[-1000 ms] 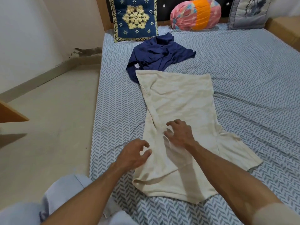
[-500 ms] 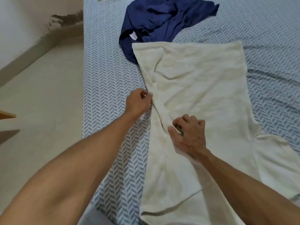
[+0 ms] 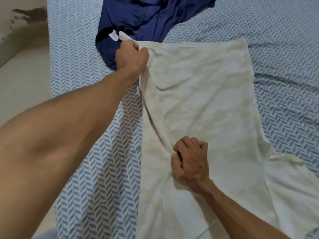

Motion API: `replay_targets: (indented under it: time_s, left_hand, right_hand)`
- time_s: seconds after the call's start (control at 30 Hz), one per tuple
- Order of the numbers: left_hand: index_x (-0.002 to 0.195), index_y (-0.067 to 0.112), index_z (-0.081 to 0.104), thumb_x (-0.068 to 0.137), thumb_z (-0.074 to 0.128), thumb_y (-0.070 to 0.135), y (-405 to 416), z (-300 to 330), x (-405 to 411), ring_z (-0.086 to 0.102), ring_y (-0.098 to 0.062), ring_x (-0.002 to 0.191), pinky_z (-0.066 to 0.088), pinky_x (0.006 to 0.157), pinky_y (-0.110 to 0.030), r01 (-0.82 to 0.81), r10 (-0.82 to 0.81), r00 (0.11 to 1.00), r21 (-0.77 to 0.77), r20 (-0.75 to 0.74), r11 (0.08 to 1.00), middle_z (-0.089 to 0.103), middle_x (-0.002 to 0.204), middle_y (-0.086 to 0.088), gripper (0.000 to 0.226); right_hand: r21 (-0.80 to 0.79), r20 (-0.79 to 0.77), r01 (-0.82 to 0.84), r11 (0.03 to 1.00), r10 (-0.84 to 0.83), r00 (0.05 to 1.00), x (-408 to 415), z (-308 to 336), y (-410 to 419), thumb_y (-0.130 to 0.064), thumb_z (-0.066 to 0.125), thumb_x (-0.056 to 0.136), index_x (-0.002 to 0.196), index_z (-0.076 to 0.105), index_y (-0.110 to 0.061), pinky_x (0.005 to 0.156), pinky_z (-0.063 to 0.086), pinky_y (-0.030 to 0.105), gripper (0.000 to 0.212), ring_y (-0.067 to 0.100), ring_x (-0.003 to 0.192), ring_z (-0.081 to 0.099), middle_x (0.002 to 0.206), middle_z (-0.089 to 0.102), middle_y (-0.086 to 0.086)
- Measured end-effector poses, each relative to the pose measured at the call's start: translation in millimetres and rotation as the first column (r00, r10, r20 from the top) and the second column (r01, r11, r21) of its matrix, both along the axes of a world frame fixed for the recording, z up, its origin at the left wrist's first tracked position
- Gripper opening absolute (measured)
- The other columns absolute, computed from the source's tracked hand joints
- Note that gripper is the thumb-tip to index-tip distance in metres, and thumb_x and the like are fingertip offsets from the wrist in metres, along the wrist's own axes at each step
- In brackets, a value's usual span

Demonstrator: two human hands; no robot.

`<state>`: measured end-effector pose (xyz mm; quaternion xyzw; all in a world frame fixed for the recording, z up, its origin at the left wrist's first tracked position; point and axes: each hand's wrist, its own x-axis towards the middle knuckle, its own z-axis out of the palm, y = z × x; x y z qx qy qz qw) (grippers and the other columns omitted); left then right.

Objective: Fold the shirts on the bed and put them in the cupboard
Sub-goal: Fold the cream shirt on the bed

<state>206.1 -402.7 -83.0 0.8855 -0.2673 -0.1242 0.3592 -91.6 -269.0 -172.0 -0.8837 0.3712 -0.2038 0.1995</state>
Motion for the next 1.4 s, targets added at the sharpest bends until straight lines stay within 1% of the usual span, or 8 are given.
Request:
replay_targets:
  time_s: [0.23,0.37,0.57,0.83,1.03,1.17,1.3,1.4]
  left_hand:
    - [0.062,0.023,0.034,0.073,0.054,0.014,-50,9,-56,0.050,-0.020,0.059,0.055,0.046,-0.050,0.332,-0.334,0.942,-0.059,-0.026,0.941,0.038,0.061,0.003,0.024]
    - [0.084,0.019,0.056,0.084,0.060,0.022,-62,-15,-66,0.066,-0.023,0.084,0.058,0.056,-0.035,0.401,-0.393,0.914,0.072,-0.102,0.913,0.060,0.083,0.000,0.004]
    - [0.141,0.018,0.050,0.093,0.061,0.053,-42,-22,-58,0.060,-0.018,0.108,0.057,0.085,-0.031,0.393,-0.400,0.802,-0.111,-0.443,0.913,0.059,0.126,-0.001,0.060]
    - [0.126,0.021,0.058,0.092,0.068,0.036,177,-10,-96,0.062,-0.016,0.096,0.052,0.088,-0.033,0.365,-0.334,0.905,0.076,-0.265,0.928,0.066,0.110,0.002,0.039]
    - [0.099,0.020,0.055,0.083,0.073,0.045,328,-16,-148,0.066,-0.021,0.079,0.053,0.073,-0.035,0.437,-0.313,0.884,0.377,-0.347,0.817,0.068,0.091,-0.001,0.035]
    - [0.081,0.014,0.050,0.082,0.080,0.037,369,-13,-175,0.067,-0.026,0.055,0.058,0.055,-0.043,0.432,-0.228,0.793,0.258,-0.564,0.864,0.066,0.064,-0.011,0.038]
    - [0.067,0.018,0.048,0.077,0.080,0.042,378,-11,-187,0.053,-0.018,0.047,0.041,0.052,-0.032,0.532,-0.311,0.777,0.305,-0.548,0.790,0.050,0.052,0.000,0.041]
    - [0.071,0.020,0.048,0.073,0.078,0.048,383,-11,-199,0.043,-0.011,0.051,0.033,0.053,-0.028,0.558,-0.328,0.791,0.390,-0.516,0.733,0.046,0.058,0.006,0.042]
  right_hand:
    - [-0.019,0.032,0.004,1.000,-0.004,0.999,-1,-3,-1,-0.028,0.051,0.075,0.075,0.051,-0.018,0.073,0.035,0.041,0.010,0.019,0.074,0.044,0.080,0.047,-0.005]
    - [-0.005,0.043,0.007,1.000,-0.006,0.999,0,-5,-1,-0.029,0.050,0.074,0.075,0.052,-0.018,0.072,0.036,0.042,0.011,0.019,0.073,0.043,0.080,0.048,-0.005]
    - [0.009,0.020,0.009,1.000,-0.009,1.000,0,-4,1,-0.029,0.049,0.074,0.075,0.049,-0.019,0.074,0.034,0.040,0.010,0.017,0.074,0.041,0.081,0.046,-0.006]
    - [0.013,-0.071,0.009,1.000,-0.008,0.997,1,16,8,-0.030,0.046,0.080,0.079,0.036,-0.029,0.075,0.033,0.042,0.009,0.016,0.077,0.040,0.083,0.039,-0.011]
    - [0.233,-0.068,0.187,0.954,-0.176,0.982,-10,29,16,-0.032,0.047,0.089,0.075,0.045,-0.021,0.074,0.041,0.040,0.018,0.021,0.069,0.050,0.071,0.051,-0.006]
    - [0.447,-0.057,0.269,0.853,-0.272,0.960,-39,48,29,-0.035,0.046,0.103,0.097,0.047,-0.016,0.061,0.039,0.036,0.020,0.032,0.073,0.062,0.077,0.064,0.006]
    - [0.507,-0.154,0.345,0.790,-0.311,0.938,-65,62,33,-0.063,0.050,0.096,0.121,0.052,-0.016,0.079,0.045,0.035,0.053,0.029,0.099,0.063,0.098,0.061,0.002]
    - [0.447,-0.384,0.409,0.796,-0.243,0.891,-85,66,40,-0.089,0.052,0.073,0.099,0.062,-0.027,0.089,0.050,0.038,0.069,0.019,0.094,0.062,0.096,0.065,-0.010]
